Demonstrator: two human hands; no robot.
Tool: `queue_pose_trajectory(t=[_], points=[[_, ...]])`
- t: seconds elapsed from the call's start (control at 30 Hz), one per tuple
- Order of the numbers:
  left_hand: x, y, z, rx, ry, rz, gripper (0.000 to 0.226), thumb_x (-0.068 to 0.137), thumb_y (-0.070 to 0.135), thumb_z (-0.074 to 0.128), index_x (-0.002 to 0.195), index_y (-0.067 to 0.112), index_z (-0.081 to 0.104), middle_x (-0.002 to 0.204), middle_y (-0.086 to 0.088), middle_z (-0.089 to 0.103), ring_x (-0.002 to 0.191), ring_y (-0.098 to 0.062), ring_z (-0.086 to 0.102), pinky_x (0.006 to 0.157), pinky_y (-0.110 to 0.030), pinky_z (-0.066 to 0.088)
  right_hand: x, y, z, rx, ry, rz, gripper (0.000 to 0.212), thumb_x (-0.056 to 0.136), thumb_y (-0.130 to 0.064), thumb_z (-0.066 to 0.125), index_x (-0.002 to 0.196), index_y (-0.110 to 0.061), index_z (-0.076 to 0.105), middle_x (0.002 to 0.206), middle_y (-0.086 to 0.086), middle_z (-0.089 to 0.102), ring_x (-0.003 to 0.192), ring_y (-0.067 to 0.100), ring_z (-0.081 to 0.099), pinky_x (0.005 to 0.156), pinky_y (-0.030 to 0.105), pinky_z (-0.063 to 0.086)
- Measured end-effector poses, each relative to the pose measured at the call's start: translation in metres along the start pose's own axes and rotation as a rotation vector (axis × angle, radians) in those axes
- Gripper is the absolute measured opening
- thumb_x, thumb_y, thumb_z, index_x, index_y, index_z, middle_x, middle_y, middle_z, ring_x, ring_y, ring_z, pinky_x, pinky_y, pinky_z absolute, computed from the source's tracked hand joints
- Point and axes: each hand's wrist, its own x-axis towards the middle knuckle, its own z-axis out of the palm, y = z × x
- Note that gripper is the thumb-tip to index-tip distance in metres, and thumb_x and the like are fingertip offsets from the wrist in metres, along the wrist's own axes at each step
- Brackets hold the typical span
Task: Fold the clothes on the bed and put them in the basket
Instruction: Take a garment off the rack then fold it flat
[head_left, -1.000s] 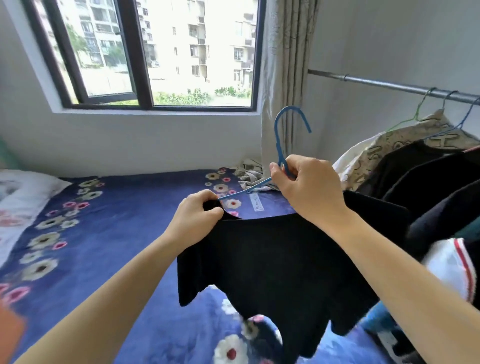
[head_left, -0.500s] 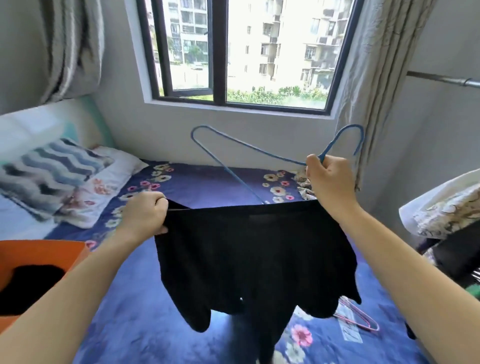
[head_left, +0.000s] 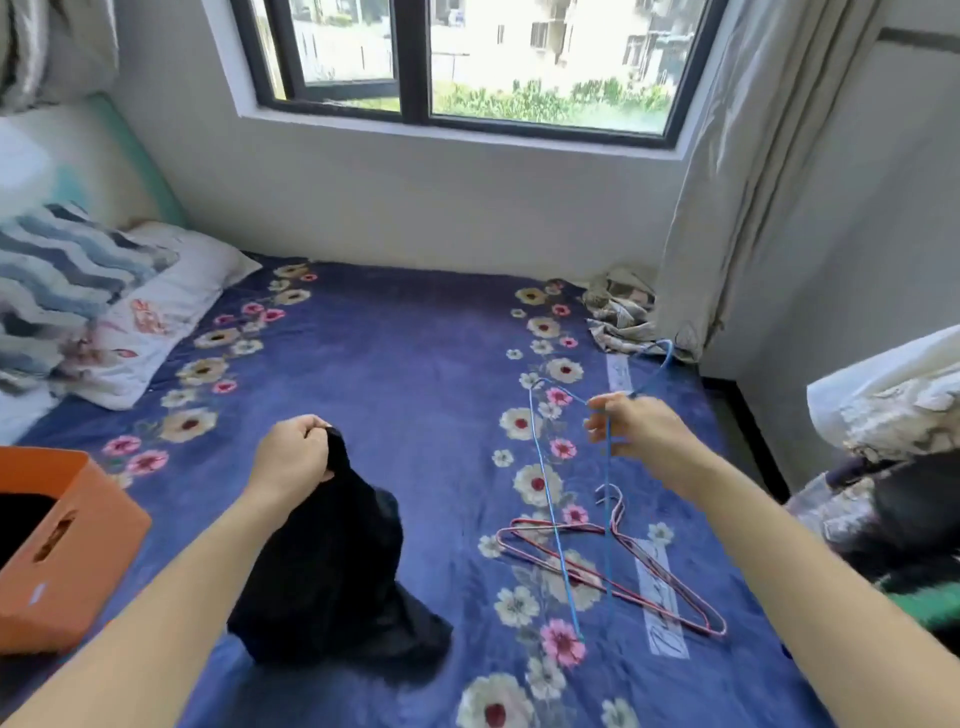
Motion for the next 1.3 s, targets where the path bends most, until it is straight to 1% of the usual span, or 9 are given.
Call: queue_pose_trajectory(t=[0.13,0.27,0.5,0.63,0.8,0.87,0.97,1.0,1.3], points=[[-0.007,-0.026,0.050,-0.021,-0.084,-0.133,0.032,0.095,0.001,0.038,0.079,0.009,0.065,0.089,-0.014,0.062,0.091,-0.031,0.062,0.076,-0.043,0.059,0.033,0.108,-0.017,-0.205,0.066,0.103,0.017,0.096,0.007,0.037,0.101,-0.005,0.049,0.079,0.009,0.059,0.045,0.003,0.057,0.045,0.015,0.042],[-0.015,-0.031,0.065,0.003,-0.095,-0.181,0.030,0.094,0.000,0.038,0.083,0.003,0.066,0.088,-0.016,0.064,0.081,-0.027,0.063,0.069,-0.035,0.057,0.064,0.165,-0.031,-0.362,0.013,0.174,0.022,0.096,0.005,0.041,0.082,-0.010,0.047,0.087,0.017,0.064,0.070,0.023,0.059,0.061,0.023,0.051],[-0.024,-0.016,0.046,-0.083,-0.073,-0.202,0.031,0.093,-0.005,0.038,0.075,0.004,0.061,0.071,-0.009,0.058,0.067,-0.019,0.057,0.064,-0.029,0.054,0.104,0.194,-0.043,-0.845,0.149,0.302,0.021,0.093,-0.025,0.057,0.105,-0.008,0.059,0.116,0.019,0.064,0.111,0.037,0.057,0.085,0.036,0.041],[-0.030,-0.002,0.034,-0.147,-0.115,-0.199,0.032,0.091,-0.006,0.037,0.072,0.004,0.060,0.069,-0.010,0.059,0.061,-0.014,0.060,0.058,-0.023,0.056,0.089,0.182,0.023,-0.718,-0.227,0.167,0.023,0.087,-0.018,0.068,0.109,-0.014,0.062,0.119,0.012,0.067,0.107,0.029,0.063,0.084,0.032,0.047],[-0.035,0.007,0.021,-0.299,-0.158,-0.214,0.034,0.091,-0.007,0.036,0.068,0.007,0.057,0.063,-0.007,0.058,0.061,-0.019,0.059,0.058,-0.028,0.057,0.039,0.185,0.141,-0.616,-0.669,0.114,0.105,0.069,-0.041,0.082,0.153,-0.017,0.024,0.148,0.001,0.033,0.142,0.020,0.028,0.113,0.039,0.030],[-0.033,0.011,0.012,-0.344,-0.185,-0.201,0.034,0.091,-0.006,0.036,0.069,0.008,0.056,0.060,-0.004,0.057,0.058,-0.017,0.058,0.057,-0.028,0.056,0.029,0.188,0.172,-0.683,-0.570,0.079,0.088,0.067,-0.050,0.071,0.145,-0.026,0.039,0.140,0.001,0.043,0.135,0.022,0.035,0.110,0.047,0.032],[-0.026,0.009,-0.014,-0.386,-0.225,-0.178,0.025,0.087,-0.002,0.040,0.066,0.009,0.052,0.058,-0.003,0.049,0.052,-0.014,0.052,0.052,-0.025,0.052,0.028,0.176,0.189,-0.511,-0.366,-0.021,0.007,0.072,-0.035,0.061,0.077,-0.033,0.066,0.078,-0.005,0.060,0.086,0.017,0.057,0.081,0.037,0.048],[-0.023,0.007,-0.025,-0.403,-0.215,-0.182,0.019,0.079,0.003,0.045,0.062,0.012,0.050,0.058,-0.002,0.044,0.051,-0.014,0.047,0.052,-0.025,0.050,0.033,0.164,0.187,-0.430,-0.316,-0.041,0.011,0.075,-0.025,0.062,0.065,-0.028,0.062,0.066,-0.006,0.056,0.076,0.015,0.054,0.072,0.033,0.045],[0.035,-0.041,-0.141,-0.389,-0.360,-0.174,0.054,0.083,-0.018,0.039,0.046,0.022,0.034,0.051,0.003,0.028,0.044,-0.009,0.031,0.044,-0.018,0.045,0.006,-0.025,0.203,-0.211,-0.182,-0.400,0.011,0.098,-0.013,0.051,0.090,-0.010,0.059,0.074,0.005,0.051,0.068,0.014,0.045,0.062,0.029,0.032]])
